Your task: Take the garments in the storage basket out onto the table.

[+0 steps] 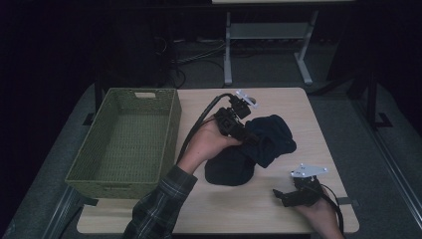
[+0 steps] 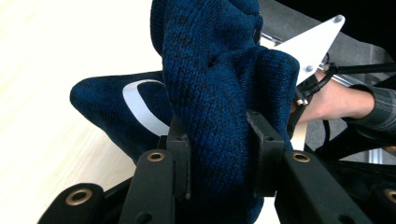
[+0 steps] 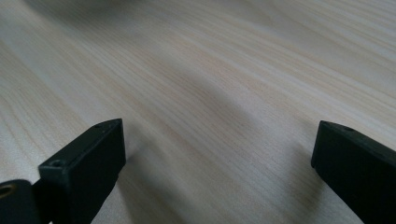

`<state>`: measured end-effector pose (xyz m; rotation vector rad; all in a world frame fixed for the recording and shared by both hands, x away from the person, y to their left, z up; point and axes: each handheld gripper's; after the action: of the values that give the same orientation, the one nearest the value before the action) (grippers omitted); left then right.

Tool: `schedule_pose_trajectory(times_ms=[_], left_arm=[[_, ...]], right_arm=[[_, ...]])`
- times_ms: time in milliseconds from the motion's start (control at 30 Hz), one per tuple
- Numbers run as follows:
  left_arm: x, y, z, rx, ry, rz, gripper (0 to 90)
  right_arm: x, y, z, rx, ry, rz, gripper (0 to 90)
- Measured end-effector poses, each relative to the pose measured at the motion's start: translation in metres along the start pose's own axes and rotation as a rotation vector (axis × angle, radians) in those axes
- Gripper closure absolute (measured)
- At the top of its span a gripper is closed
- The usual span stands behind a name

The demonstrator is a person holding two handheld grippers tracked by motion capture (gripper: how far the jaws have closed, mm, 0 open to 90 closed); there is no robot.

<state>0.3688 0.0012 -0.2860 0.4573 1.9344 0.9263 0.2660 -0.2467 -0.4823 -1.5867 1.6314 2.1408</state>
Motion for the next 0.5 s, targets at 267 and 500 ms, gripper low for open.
schedule_pose_trajectory(times_ms=[267,500], left_arm=[[0.008,-0.034,0.021,0.027,0.030,0.031,66.9],[0.024,-0.057,0.050,0.029,0.080,0.041,66.8]], right_arm=[[0.000,0.000,0.000,-0.002,-0.001,0.000,2.7],[0.000,0.000,0.000,0.000,0.001,0.001,2.7]])
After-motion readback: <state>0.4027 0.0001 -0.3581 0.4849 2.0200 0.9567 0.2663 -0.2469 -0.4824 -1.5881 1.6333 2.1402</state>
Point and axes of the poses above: each handheld gripper's, and its own axes: y roughly backward along the jaws, x roughly out of its underside, z roughly to its left, and after that the axes turned 8 degrees about y, right-handed
